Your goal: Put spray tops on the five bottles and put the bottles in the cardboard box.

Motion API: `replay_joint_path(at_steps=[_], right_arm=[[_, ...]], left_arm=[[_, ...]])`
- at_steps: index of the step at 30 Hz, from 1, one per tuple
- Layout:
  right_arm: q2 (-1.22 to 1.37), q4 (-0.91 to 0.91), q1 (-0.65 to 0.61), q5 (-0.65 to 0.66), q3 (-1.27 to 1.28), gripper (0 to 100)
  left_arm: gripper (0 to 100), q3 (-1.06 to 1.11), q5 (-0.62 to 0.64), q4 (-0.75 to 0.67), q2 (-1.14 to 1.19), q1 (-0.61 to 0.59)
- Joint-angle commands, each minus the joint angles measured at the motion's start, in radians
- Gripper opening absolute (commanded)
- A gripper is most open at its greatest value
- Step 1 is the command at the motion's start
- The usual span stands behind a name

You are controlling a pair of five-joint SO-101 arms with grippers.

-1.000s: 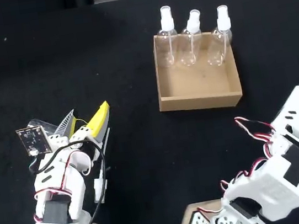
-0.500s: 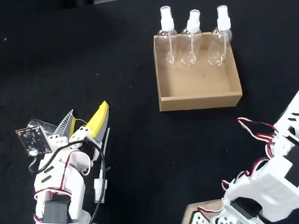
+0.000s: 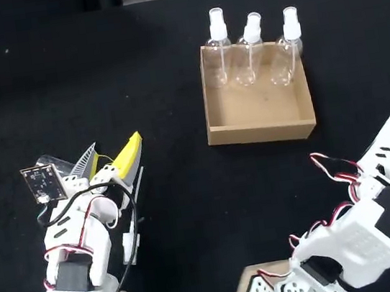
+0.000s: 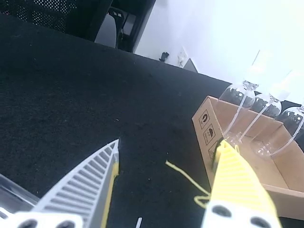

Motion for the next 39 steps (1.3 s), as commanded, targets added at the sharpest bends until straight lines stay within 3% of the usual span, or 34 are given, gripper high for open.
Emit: replay_joint_path(at_steps=[1, 5, 8, 11, 15, 19, 24, 30, 39], right_arm=[[-0.074, 0.006, 0.021, 0.003, -0.064, 1.0], [-0.285, 0.120, -0.011, 0.003, -0.018, 1.1], [-0.498, 0.387, -0.057, -0.009, -0.022, 1.1], [-0.722, 0.671, -0.118, -0.107, -0.056, 1.1], [-0.967, 0.944, -0.265, -0.150, -0.088, 1.1], [-1.127, 1.074, -0.448, -0.157, -0.088, 1.1], [-1.135, 1.089, -0.667, -0.157, -0.082, 1.1], [-1.033, 0.953, -0.842, -0.198, -0.048, 1.1], [-0.760, 0.730, -0.922, -0.201, -0.033, 1.1]], left_arm=[[30, 0.022, 0.000, -0.021, -0.008, -0.007], [30, 0.022, 0.000, -0.021, -0.008, -0.007], [30, 0.022, 0.000, -0.023, -0.008, -0.005], [30, 0.022, 0.000, -0.023, -0.008, -0.002], [30, 0.022, 0.000, -0.023, -0.008, -0.007], [30, 0.022, 0.000, -0.023, -0.008, -0.007], [30, 0.022, 0.000, -0.023, -0.008, -0.007], [30, 0.022, 0.000, -0.021, -0.008, -0.007], [30, 0.022, 0.000, -0.021, -0.005, -0.007]])
